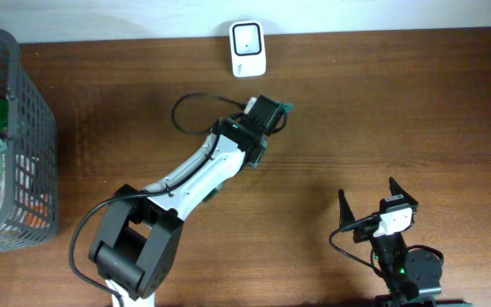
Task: Scan the item barcode
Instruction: 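Carry the green packet toward the scanner and drop it on the table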
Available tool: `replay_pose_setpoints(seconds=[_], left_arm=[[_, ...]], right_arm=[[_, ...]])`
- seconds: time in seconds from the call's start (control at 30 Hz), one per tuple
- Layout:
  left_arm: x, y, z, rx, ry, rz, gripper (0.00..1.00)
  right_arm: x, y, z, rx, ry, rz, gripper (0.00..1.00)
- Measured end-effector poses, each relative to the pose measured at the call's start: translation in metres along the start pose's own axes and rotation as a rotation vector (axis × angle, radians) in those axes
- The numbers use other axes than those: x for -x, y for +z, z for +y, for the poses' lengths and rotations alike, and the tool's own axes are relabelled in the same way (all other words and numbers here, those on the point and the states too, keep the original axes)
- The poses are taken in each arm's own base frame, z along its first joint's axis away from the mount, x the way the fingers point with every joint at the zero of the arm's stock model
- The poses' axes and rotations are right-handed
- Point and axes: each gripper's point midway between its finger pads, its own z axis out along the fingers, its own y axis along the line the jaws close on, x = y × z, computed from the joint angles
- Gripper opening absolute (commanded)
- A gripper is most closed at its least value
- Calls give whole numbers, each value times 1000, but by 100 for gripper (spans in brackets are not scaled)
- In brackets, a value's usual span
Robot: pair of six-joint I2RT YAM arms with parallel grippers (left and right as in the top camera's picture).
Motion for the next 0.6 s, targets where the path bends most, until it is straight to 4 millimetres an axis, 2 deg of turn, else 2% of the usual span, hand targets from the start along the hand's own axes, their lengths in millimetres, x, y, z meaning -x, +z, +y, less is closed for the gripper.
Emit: replay_pose_setpoints(seconds=[0.1,0.17,0.3,0.33,0.37,0.43,0.47,0.6], left_arm=[[-13,0,3,18,-201,50,0],[-17,0,-2,1,-402,72,0],[-13,2,-17,-43,-833,82,0],[-11,4,-20,-50,-882,78,8],[-10,8,-24,-56,-931,79,29],[-10,19,-31,-61,-994,85,82],[-13,24,-33,-54,-1009,95,99],[-6,31,-39,-81,-993,75,99]], right_arm=[[0,0,0,0,0,0,98],[0,0,0,0,0,0,98],[0,0,0,0,0,0,98],[0,0,0,0,0,0,98],[0,0,0,0,0,0,98],[0,0,0,0,0,0,98],[0,0,0,0,0,0,98],[0,0,0,0,0,0,98]])
